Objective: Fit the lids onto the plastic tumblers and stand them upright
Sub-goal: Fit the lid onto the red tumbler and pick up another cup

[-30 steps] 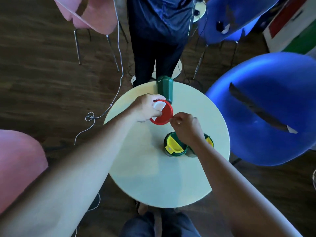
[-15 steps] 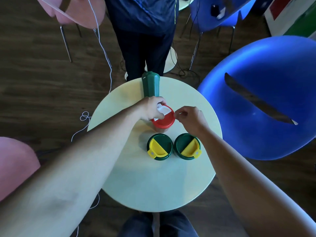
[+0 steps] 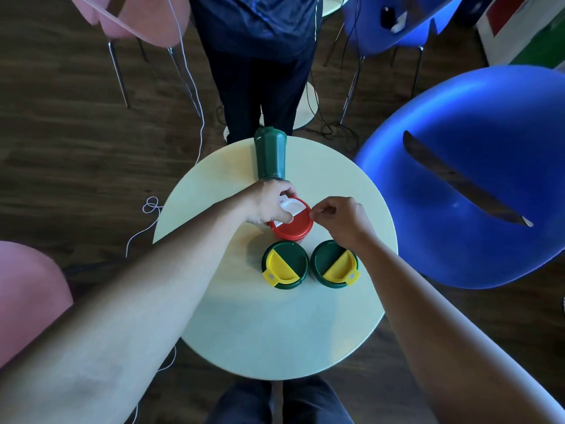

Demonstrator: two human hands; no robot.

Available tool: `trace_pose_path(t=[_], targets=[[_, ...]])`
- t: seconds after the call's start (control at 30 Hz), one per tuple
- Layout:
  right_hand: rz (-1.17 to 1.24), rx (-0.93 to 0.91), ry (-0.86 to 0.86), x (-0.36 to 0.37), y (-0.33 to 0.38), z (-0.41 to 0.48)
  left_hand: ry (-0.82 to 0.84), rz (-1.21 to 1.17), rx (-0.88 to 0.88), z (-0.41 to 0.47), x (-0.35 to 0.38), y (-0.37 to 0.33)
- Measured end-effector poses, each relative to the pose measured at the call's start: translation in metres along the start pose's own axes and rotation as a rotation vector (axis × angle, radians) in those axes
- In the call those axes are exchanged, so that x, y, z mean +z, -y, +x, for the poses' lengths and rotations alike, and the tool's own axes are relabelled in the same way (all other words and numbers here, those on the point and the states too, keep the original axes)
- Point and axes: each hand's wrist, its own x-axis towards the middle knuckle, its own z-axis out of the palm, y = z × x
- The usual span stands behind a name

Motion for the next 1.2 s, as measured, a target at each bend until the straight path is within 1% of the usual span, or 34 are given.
trace_pose_path(t=[0.47, 0.87, 0.93, 1.03, 1.13, 1.2], targets=[[-0.007, -0.043, -0.035, 0.006, -0.002, -0.003, -0.063, -0.020, 0.047, -0.006, 0.006, 0.010], [0.009, -0.002, -0.054, 0.006, -0.002, -0.001, -0.036, -0.002, 0.061, -0.002, 0.002, 0.011], [0.024, 0.012, -0.064, 0.006, 0.002, 0.005, -0.082, -0.034, 0.068, 0.001, -0.002, 0.013], [0.050, 0.027, -0.088, 0.005, 0.014, 0.018, -0.234, -0.074, 0.043, 0.013, -0.011, 0.017], [0.080, 0.049, -0.095, 0.004, 0.031, 0.041, -0.400, -0.139, -0.022, 0.030, -0.024, 0.022], [0.112, 0.061, -0.102, 0.006, 0.041, 0.063, -0.462, -0.178, -0.086, 0.043, -0.033, 0.027]])
